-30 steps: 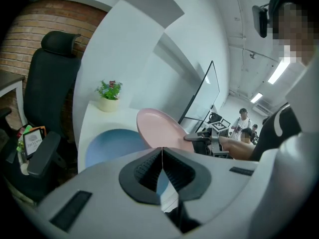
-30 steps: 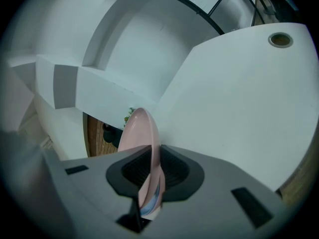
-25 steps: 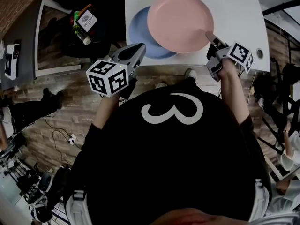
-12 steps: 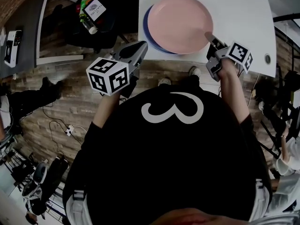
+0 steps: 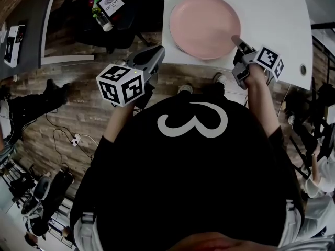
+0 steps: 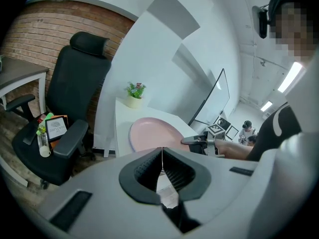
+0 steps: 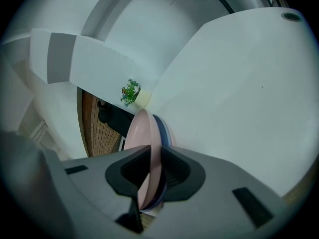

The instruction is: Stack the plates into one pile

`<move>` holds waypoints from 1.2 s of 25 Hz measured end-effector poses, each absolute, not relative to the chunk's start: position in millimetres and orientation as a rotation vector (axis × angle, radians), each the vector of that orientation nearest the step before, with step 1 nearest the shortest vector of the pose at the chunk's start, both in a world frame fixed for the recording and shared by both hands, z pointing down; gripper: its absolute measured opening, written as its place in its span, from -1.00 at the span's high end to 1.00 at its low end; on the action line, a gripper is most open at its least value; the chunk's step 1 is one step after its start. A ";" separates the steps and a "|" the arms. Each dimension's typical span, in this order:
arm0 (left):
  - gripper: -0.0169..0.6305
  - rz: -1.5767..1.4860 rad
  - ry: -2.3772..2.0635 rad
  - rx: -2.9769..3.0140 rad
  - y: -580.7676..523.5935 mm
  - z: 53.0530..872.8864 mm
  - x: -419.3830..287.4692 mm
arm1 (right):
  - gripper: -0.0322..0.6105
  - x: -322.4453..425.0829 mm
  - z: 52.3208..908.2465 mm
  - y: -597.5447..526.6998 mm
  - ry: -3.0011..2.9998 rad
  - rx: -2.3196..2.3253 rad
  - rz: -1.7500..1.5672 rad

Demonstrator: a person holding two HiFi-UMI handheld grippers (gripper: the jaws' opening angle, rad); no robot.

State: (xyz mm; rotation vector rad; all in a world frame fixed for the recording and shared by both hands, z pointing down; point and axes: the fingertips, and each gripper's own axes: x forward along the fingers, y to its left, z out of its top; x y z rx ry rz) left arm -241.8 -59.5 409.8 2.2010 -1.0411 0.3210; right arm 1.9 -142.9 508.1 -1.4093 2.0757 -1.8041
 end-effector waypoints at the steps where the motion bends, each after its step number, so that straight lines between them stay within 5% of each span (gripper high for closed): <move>1: 0.90 0.321 -1.040 2.199 -59.3 411.1 -243.7 | 0.68 1.3 508.3 -143.6 2.077 -1.413 -1.802; 10: 0.90 0.309 -1.012 2.200 -63.3 419.0 -255.9 | 0.67 -8.7 506.1 -148.0 2.062 -1.455 -1.783; 19: 0.90 0.301 -0.989 2.214 -56.0 420.3 -258.7 | 0.36 -19.2 495.6 -141.6 2.182 -1.481 -1.716; 30: 0.90 0.280 -0.978 2.237 -37.2 412.8 -254.5 | 0.32 -5.0 492.0 -110.6 2.241 -1.553 -1.716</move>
